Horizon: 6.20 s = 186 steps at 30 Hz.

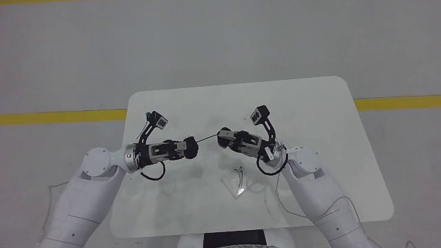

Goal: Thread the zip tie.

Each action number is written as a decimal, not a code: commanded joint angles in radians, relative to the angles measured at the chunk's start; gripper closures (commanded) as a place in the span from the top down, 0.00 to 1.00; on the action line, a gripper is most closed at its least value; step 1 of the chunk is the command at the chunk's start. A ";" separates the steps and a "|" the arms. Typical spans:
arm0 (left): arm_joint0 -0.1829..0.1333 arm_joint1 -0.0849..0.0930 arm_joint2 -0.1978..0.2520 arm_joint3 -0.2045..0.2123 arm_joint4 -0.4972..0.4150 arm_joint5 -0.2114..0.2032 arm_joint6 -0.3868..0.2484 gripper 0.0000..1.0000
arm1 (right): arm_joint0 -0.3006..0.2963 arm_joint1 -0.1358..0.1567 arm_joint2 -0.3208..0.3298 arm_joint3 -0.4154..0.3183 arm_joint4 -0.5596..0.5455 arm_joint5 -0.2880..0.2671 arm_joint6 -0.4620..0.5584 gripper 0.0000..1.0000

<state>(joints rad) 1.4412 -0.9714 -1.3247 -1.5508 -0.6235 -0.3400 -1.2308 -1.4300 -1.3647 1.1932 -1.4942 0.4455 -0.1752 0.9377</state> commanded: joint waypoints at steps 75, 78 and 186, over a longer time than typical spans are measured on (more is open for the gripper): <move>-0.014 -0.010 0.051 -0.057 -0.020 0.010 0.027 1.00 | 0.011 0.014 -0.109 -0.033 0.100 -0.038 -0.045 0.00; -0.013 -0.007 0.044 -0.057 -0.015 0.004 0.028 0.99 | 0.008 0.021 -0.102 -0.044 0.069 -0.026 -0.043 0.00; -0.012 0.037 0.048 -0.064 0.032 0.009 0.018 0.00 | -0.021 0.100 -0.099 -0.125 -0.076 0.007 -0.181 1.00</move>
<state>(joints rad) 1.4288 -0.9343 -1.2766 -1.6150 -0.5913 -0.3315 -1.2125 -1.4506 -1.2643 1.0938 -1.6196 0.3697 -0.1680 0.7563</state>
